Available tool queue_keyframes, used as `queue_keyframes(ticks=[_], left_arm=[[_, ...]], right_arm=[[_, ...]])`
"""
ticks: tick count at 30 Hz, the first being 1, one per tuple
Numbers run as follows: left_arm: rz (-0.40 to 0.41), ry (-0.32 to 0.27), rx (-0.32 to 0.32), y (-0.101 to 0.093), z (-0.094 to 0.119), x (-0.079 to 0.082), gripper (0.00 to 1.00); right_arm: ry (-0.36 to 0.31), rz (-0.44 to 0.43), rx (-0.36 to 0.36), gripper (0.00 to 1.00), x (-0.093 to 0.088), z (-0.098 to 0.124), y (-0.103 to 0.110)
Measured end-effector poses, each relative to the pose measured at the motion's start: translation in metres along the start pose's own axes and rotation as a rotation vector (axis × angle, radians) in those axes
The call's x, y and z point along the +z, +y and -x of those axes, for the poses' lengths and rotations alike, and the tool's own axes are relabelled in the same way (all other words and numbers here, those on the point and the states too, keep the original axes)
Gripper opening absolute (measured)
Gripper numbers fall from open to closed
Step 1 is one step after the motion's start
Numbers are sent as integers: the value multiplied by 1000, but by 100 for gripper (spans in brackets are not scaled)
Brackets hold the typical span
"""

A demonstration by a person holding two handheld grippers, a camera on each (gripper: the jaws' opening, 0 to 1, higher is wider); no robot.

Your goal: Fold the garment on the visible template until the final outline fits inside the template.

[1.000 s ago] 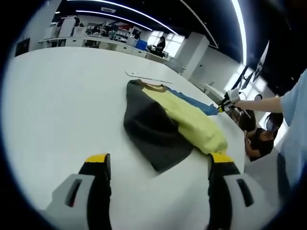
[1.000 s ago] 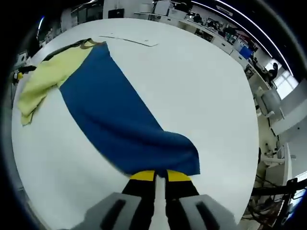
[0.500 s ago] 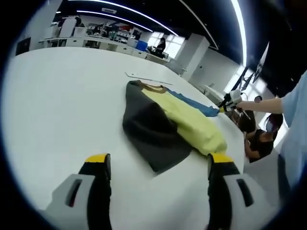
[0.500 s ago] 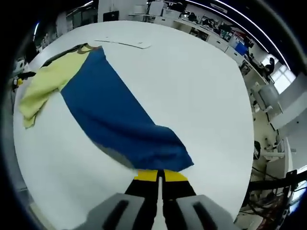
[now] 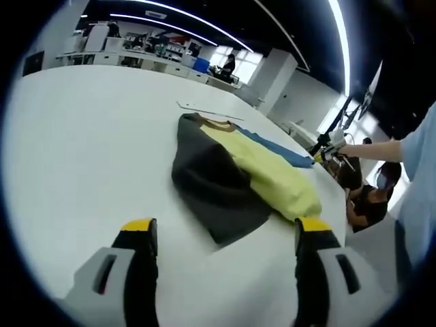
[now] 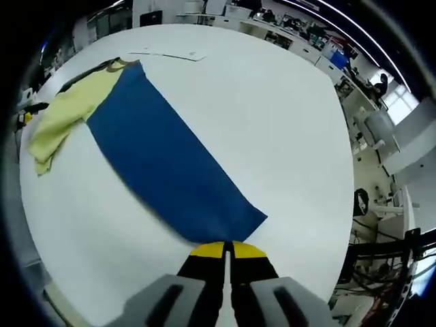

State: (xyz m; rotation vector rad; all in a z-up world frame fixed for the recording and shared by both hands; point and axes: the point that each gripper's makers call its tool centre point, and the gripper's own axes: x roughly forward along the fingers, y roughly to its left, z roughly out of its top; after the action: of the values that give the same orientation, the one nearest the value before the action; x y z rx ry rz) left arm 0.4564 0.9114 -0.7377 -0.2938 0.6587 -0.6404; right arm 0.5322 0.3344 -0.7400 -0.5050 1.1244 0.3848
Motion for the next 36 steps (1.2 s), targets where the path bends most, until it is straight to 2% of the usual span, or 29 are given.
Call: queue_keyframes(ticks=[8,17,25,30,36], left_arm=[[5,0,4,1,2,-3,80],[11,1,6,1,2,-5,80],[12,-7,1,0,2,-5,80],[14,-12,3,0,2,-4,80],[19,-13,5,1,3,-5,80]], right_arm=[[42,-17,18,0,-5,-4,1],[39,-32,11,1,-5,-5,-7],[35,-51,-14,33,-10,1,-16],[33,-98,38,40,-14,1,-7],[-7,-188,94,38,-10,-5,9]])
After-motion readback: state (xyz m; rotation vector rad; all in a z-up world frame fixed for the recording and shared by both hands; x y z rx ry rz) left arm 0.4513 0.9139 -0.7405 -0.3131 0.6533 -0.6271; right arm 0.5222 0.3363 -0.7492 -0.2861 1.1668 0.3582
